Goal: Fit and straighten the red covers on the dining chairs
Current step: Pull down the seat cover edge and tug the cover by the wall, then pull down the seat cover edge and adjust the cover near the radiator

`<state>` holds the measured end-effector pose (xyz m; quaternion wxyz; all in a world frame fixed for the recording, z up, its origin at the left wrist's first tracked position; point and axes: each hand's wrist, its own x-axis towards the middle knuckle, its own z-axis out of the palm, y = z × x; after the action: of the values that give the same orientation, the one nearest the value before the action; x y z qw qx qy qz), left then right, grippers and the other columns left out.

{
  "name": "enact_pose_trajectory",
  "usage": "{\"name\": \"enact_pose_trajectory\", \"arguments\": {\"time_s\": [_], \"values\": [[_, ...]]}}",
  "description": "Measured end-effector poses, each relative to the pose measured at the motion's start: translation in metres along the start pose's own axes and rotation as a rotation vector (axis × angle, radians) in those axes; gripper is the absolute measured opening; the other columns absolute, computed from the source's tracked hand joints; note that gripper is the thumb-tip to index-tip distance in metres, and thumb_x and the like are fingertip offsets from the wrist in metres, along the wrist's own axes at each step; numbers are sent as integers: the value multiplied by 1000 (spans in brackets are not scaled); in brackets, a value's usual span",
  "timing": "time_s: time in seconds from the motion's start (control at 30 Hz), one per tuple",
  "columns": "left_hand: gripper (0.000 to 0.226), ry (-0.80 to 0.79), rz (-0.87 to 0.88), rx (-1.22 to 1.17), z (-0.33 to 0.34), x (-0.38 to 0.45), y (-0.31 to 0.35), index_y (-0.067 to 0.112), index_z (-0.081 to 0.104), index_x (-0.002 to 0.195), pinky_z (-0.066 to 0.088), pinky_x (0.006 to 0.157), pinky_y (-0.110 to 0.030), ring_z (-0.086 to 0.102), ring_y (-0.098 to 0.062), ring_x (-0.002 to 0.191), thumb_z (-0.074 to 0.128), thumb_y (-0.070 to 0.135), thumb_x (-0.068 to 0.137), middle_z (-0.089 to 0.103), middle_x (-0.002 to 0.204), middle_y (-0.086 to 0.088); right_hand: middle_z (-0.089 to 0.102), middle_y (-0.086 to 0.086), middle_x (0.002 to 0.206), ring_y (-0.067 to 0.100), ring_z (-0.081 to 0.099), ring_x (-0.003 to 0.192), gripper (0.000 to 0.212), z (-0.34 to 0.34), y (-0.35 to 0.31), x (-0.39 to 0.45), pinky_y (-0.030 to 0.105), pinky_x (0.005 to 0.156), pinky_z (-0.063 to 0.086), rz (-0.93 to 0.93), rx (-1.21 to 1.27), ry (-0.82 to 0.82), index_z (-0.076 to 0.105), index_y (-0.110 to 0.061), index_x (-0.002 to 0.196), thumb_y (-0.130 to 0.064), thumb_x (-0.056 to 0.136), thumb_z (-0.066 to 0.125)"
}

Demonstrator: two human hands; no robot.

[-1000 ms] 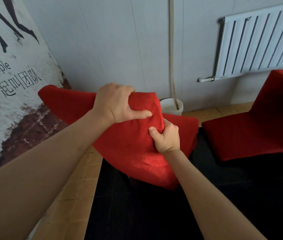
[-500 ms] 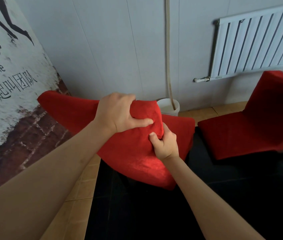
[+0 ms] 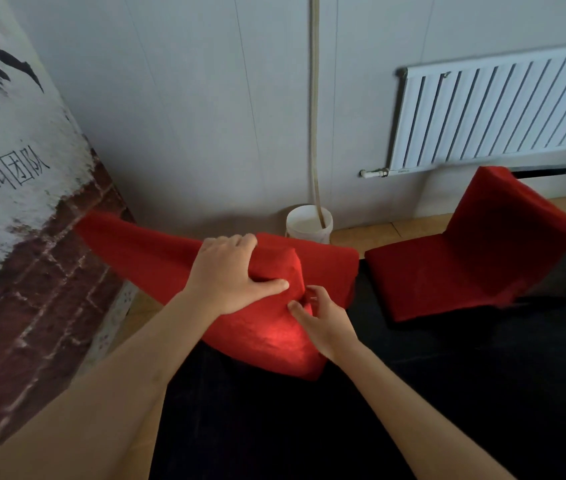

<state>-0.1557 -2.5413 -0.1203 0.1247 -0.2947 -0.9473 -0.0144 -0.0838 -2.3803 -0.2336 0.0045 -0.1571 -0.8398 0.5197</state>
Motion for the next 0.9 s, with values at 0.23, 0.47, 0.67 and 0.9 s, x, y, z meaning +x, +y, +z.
{"name": "enact_pose_trajectory", "arguments": {"time_s": [0.23, 0.47, 0.67, 0.9], "values": [[85, -232, -15, -107, -31, -8, -3, 28, 36, 141, 27, 111, -43, 37, -17, 135, 46, 78, 73, 44, 144, 3, 51, 5, 140, 19, 51, 125, 71, -42, 14, -39, 27, 94, 42, 88, -175, -35, 26, -27, 148, -46, 90, 60], [82, -191, 88, -52, -65, 10, 11, 29, 29, 146, 26, 109, -43, 37, -19, 136, 41, 74, 78, 45, 145, 1, 50, 7, 141, 22, 54, 121, 75, -101, -12, -25, 27, 83, 45, 88, -131, 108, 21, -26, 151, -47, 90, 59], [84, -200, 141, -78, -84, 47, 38, 30, 28, 146, 24, 111, -48, 38, -21, 135, 40, 76, 76, 47, 143, 0, 49, 8, 142, 22, 56, 118, 79, -145, -20, -9, 23, 76, 42, 41, -169, 182, 16, -27, 152, -47, 90, 60], [83, -134, 120, -78, -84, 128, 100, 33, 27, 145, 28, 108, -48, 44, -26, 130, 39, 79, 77, 49, 142, -2, 48, 7, 144, 19, 56, 116, 82, -241, -20, 34, 22, 79, 42, -31, -239, 174, 12, -28, 153, -47, 90, 60]]}}
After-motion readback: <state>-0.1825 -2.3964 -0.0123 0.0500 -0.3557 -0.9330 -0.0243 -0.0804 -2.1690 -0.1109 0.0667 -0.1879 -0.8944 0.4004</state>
